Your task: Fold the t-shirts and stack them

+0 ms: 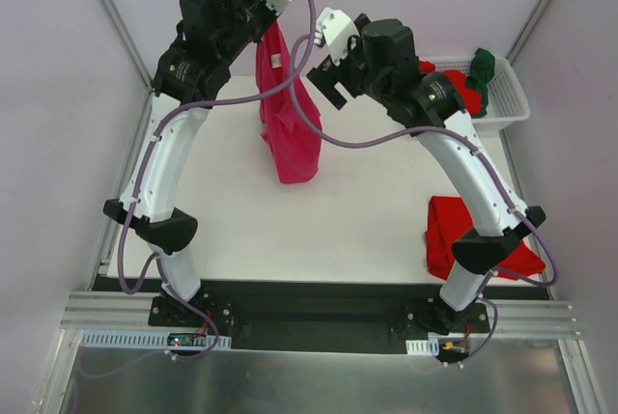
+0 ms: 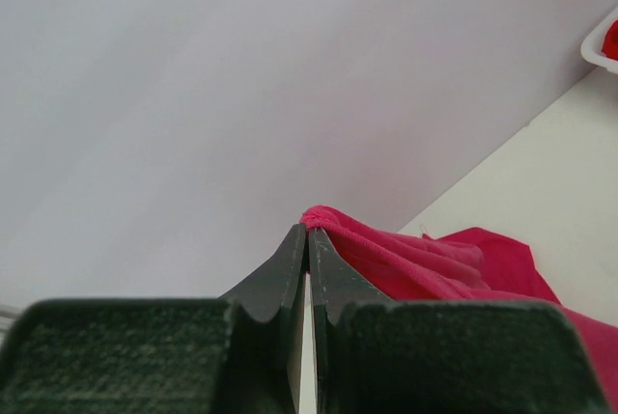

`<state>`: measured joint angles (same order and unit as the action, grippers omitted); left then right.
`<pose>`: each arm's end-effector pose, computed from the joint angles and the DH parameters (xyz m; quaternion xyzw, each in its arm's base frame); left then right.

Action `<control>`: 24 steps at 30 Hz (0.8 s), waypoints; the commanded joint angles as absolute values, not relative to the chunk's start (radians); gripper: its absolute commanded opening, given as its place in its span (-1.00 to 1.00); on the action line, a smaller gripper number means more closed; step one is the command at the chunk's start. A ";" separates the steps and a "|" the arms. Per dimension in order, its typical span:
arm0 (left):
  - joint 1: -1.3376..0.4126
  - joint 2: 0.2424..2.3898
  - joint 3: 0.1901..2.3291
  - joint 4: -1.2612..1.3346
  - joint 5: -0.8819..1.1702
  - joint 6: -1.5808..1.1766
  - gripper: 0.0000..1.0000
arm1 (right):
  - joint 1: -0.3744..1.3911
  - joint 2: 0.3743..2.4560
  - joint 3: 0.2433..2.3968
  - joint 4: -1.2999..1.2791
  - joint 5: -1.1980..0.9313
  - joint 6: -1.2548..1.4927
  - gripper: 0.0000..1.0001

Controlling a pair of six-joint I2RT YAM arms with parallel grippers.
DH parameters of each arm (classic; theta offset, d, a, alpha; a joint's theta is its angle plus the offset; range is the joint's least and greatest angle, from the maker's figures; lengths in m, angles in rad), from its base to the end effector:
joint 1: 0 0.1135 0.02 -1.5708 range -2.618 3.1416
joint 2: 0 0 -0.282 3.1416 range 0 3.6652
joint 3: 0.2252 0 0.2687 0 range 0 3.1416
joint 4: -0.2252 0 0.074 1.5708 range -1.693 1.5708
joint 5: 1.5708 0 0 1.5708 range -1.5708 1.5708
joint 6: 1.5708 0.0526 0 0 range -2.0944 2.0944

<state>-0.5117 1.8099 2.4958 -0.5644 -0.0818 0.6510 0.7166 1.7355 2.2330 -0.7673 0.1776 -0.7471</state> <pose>0.3308 -0.1808 0.6151 0.3381 0.5703 0.0791 0.7444 0.2994 0.2485 0.5359 -0.4897 0.6256 -0.0798 0.6021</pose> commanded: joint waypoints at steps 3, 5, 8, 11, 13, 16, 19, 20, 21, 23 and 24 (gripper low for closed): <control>-0.525 1.758 2.523 -0.496 -0.129 0.680 -1.00 | 0.744 1.665 2.058 -0.421 0.056 -0.637 0.78; -0.523 1.744 2.525 -0.495 -0.129 0.672 -1.00 | 0.755 1.637 2.004 -0.410 0.031 -0.617 0.76; -0.523 1.723 2.517 -0.492 -0.123 0.658 -1.00 | 0.758 1.637 1.954 -0.399 0.015 -0.562 0.72; -0.525 1.703 2.531 -0.483 -0.136 0.658 -1.00 | 0.761 1.652 1.936 -0.394 -0.023 -0.522 0.57; -0.525 1.686 2.534 -0.471 -0.147 0.669 -1.00 | 0.773 1.661 1.947 -0.381 -0.021 -0.490 0.54; -0.523 1.661 2.530 -0.456 -0.156 0.676 -1.00 | 0.801 1.683 1.973 -0.318 -0.006 -0.474 0.53; -0.525 1.649 2.499 -0.456 -0.172 0.681 -1.00 | 0.837 1.710 2.019 -0.302 0.028 -0.501 0.53; -0.523 1.646 2.493 -0.457 -0.167 0.680 -1.00 | 0.845 1.715 2.046 -0.285 0.037 -0.509 0.54; -0.525 1.644 2.491 -0.456 -0.164 0.678 -1.00 | 0.856 1.727 2.060 -0.275 0.041 -0.518 0.54; -0.525 1.649 2.496 -0.456 -0.167 0.676 -1.00 | 0.885 1.739 2.098 -0.246 0.052 -0.546 0.56; -0.523 1.651 2.497 -0.456 -0.169 0.676 -1.00 | 0.906 1.752 2.108 -0.235 0.060 -0.557 0.57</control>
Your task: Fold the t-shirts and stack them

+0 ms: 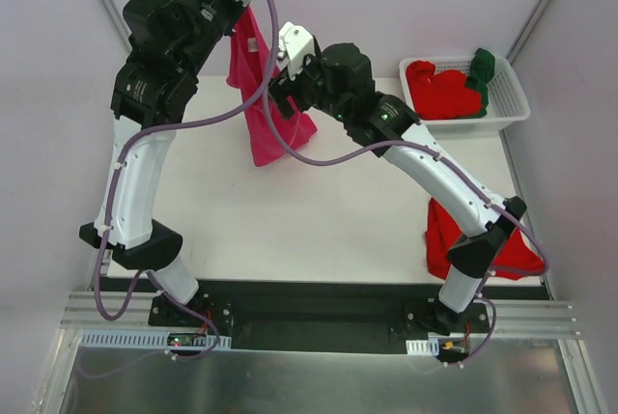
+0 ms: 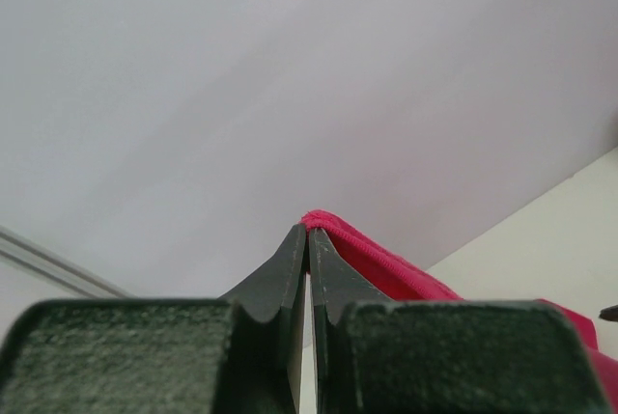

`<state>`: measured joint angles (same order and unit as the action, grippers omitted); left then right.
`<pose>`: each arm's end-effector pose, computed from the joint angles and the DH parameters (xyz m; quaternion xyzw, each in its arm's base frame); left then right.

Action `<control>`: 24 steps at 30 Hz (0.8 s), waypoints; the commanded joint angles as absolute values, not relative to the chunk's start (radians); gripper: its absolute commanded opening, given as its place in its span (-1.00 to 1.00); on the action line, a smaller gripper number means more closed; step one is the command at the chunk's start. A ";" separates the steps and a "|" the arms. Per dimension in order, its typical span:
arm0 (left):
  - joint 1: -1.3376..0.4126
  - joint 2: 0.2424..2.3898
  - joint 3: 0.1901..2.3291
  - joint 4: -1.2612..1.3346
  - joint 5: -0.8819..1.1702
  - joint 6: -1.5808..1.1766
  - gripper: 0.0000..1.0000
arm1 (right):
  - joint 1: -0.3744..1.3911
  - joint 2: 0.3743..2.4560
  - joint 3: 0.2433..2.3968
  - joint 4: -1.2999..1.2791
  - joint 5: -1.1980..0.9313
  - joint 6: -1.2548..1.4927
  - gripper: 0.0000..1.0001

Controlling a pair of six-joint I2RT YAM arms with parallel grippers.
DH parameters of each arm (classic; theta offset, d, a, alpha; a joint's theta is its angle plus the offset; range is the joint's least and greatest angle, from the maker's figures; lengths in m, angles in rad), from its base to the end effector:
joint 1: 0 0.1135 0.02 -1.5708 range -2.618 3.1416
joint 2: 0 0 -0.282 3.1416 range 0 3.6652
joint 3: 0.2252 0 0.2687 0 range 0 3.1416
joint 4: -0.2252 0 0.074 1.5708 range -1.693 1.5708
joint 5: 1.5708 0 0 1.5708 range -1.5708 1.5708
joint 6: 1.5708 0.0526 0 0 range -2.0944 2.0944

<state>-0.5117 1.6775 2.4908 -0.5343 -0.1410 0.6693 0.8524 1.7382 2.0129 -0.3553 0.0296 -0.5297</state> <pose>0.2718 -0.1442 0.6601 0.2876 0.5301 0.1050 0.7908 0.2835 0.3219 0.5102 -0.4607 0.5727 0.0982 0.6709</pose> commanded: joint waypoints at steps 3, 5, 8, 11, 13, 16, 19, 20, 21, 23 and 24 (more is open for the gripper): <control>-0.523 1.652 2.490 -0.456 -0.169 0.673 -1.00 | 0.942 1.764 2.125 -0.180 0.092 -0.600 0.57; -0.525 1.652 2.480 -0.456 -0.164 0.670 -1.00 | 0.957 1.766 2.125 -0.144 0.095 -0.632 0.57; -0.525 1.655 2.476 -0.454 -0.163 0.669 -1.00 | 0.971 1.769 2.120 -0.129 0.104 -0.626 0.57; -0.525 1.655 2.480 -0.454 -0.158 0.663 -1.00 | 0.973 1.784 2.103 -0.118 0.135 -0.618 0.57; -0.525 1.651 2.485 -0.456 -0.161 0.666 -1.00 | 0.973 1.795 2.088 -0.109 0.144 -0.623 0.57; -0.525 1.637 2.482 -0.456 -0.164 0.661 -1.00 | 0.974 1.812 2.048 -0.052 0.173 -0.641 0.55; -0.525 1.622 2.474 -0.457 -0.169 0.666 -1.00 | 0.974 1.841 2.048 -0.031 0.189 -0.663 0.36; -0.523 1.620 2.473 -0.456 -0.172 0.667 -1.00 | 0.973 1.851 2.058 -0.031 0.192 -0.669 0.27; -0.525 1.615 2.470 -0.456 -0.175 0.678 -1.00 | 0.973 1.870 2.060 -0.031 0.198 -0.676 0.19; -0.525 1.605 2.465 -0.456 -0.183 0.687 -1.00 | 0.974 1.881 2.062 -0.029 0.213 -0.696 0.05; -0.525 1.597 2.458 -0.456 -0.183 0.699 -1.00 | 0.976 1.882 2.060 -0.031 0.212 -0.712 0.04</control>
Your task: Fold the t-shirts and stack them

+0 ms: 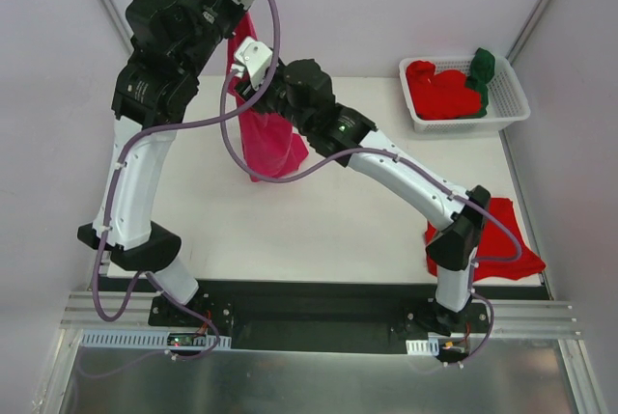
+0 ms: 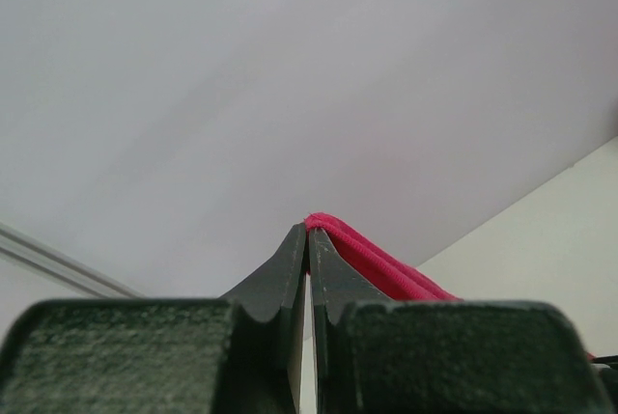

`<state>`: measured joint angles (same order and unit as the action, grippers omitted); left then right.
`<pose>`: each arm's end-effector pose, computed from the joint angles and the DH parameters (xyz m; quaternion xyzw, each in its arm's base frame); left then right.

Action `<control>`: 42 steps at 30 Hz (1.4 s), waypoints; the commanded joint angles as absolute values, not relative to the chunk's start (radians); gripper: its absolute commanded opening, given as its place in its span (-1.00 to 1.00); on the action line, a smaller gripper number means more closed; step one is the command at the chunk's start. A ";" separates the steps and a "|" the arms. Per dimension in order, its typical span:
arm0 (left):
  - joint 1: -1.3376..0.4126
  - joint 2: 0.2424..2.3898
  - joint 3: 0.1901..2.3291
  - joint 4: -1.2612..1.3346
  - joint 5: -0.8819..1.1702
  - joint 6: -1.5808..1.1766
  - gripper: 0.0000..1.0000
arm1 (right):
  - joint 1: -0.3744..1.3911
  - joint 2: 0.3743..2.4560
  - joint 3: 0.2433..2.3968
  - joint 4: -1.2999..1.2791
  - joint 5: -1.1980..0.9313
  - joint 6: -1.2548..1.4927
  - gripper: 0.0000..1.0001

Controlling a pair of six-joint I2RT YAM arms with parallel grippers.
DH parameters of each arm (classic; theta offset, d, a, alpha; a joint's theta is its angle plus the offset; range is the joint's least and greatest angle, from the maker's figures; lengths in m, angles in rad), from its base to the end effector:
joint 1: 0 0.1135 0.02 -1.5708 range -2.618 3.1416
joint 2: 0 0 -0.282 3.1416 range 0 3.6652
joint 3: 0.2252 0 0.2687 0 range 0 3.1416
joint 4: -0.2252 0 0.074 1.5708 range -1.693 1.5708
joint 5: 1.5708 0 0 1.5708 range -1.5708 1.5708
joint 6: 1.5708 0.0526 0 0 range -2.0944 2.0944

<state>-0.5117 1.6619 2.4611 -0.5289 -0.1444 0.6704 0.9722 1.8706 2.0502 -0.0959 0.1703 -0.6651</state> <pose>0.2712 -0.1436 0.6576 0.2888 0.5334 0.1065 0.7879 0.2754 0.3879 0.4993 -0.4497 0.5065 0.0553 0.7336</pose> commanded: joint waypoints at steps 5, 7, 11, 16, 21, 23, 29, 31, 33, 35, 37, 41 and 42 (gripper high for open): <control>-0.523 1.588 2.428 -0.451 -0.187 0.721 -1.00 | 0.979 1.878 2.075 -0.044 0.242 -0.794 0.22; -0.523 1.591 2.430 -0.448 -0.186 0.721 -1.00 | 0.974 1.873 2.097 -0.069 0.256 -0.795 0.25; -0.525 1.603 2.433 -0.443 -0.183 0.724 -1.00 | 0.969 1.839 2.100 -0.098 0.256 -0.793 0.31; -0.525 1.618 2.433 -0.437 -0.184 0.733 -1.00 | 0.977 1.792 2.092 -0.136 0.264 -0.793 0.40; -0.523 1.634 2.430 -0.430 -0.190 0.750 -1.00 | 0.992 1.726 2.094 -0.201 0.258 -0.792 0.43; -0.525 1.637 2.434 -0.426 -0.189 0.746 -1.00 | 0.992 1.712 2.074 -0.209 0.267 -0.792 0.43; -0.523 1.646 2.448 -0.425 -0.196 0.741 -1.00 | 0.994 1.687 2.045 -0.210 0.278 -0.801 0.42; -0.523 1.643 2.448 -0.425 -0.193 0.741 -1.00 | 0.992 1.693 2.049 -0.213 0.288 -0.802 0.37; -0.525 1.643 2.451 -0.425 -0.198 0.741 -1.00 | 0.991 1.698 2.048 -0.221 0.291 -0.802 0.38; -0.523 1.641 2.451 -0.425 -0.199 0.744 -1.00 | 0.989 1.700 2.046 -0.225 0.285 -0.790 0.38; -0.523 1.638 2.451 -0.423 -0.201 0.747 -1.00 | 0.989 1.703 2.045 -0.229 0.276 -0.781 0.37; -0.525 1.634 2.454 -0.423 -0.202 0.749 -1.00 | 0.988 1.724 2.049 -0.227 0.278 -0.778 0.36; -0.523 1.631 2.456 -0.425 -0.202 0.749 -1.00 | 0.988 1.729 2.049 -0.224 0.276 -0.778 0.37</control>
<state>-0.5117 1.6547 2.4237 -0.5049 -0.1879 0.7311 0.9882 1.7172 2.0418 -0.2447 0.2710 -0.7944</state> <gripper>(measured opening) 0.007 0.685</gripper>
